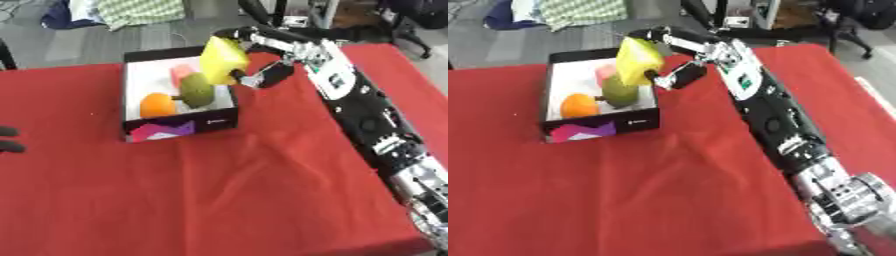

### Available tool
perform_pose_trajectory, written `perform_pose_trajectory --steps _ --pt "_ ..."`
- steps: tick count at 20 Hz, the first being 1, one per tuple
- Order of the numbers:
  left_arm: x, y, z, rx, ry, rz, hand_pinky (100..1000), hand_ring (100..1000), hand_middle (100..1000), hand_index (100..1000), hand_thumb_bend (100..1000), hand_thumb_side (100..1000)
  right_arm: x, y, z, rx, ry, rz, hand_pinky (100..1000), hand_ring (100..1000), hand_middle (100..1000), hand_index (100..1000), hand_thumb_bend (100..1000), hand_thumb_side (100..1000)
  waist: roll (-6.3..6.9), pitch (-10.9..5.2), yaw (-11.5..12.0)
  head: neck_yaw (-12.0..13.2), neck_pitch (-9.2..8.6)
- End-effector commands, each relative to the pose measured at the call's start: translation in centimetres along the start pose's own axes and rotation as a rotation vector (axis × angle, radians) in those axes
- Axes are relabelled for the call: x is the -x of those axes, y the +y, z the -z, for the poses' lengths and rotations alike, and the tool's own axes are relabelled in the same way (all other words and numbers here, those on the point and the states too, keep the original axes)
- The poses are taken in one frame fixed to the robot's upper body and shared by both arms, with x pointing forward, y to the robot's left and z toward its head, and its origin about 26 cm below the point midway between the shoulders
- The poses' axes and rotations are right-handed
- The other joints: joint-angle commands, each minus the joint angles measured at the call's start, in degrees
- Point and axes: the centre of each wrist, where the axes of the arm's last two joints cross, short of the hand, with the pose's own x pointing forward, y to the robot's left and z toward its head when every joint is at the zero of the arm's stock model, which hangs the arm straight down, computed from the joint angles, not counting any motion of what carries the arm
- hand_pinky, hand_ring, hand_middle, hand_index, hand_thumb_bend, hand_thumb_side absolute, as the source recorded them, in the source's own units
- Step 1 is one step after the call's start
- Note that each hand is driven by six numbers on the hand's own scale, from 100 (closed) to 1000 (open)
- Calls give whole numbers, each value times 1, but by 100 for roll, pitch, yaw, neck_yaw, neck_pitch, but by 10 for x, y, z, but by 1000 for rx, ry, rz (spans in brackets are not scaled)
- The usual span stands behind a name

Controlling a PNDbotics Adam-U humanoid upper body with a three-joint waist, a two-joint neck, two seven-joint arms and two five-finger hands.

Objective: Pick up objects on the table and place them in the box.

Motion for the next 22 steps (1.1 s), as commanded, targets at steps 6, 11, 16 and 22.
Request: perform_pose_trajectory --steps 6,11,16,22 --pt "-13 -4 6 30 -50 -10 759 511 560 896 100 972 -3 16 24 218 145 -107 1000 906 748 1000 100 224 89 69 170 -316 -194" --pt "-13 -5 6 34 -53 -13 759 511 560 896 100 972 -6 33 31 246 161 -194 1000 983 959 1000 100 478 82 75 194 -344 -211" --pt "-14 -5 7 35 -54 -14 760 512 560 896 100 974 -6 41 33 238 143 -207 1000 1000 1000 1000 100 710 80 75 196 -346 -216" --pt "-13 -5 7 34 -53 -14 760 512 560 896 100 974 -4 45 32 228 122 -144 1000 1000 1000 1000 100 877 79 73 189 -358 -226"
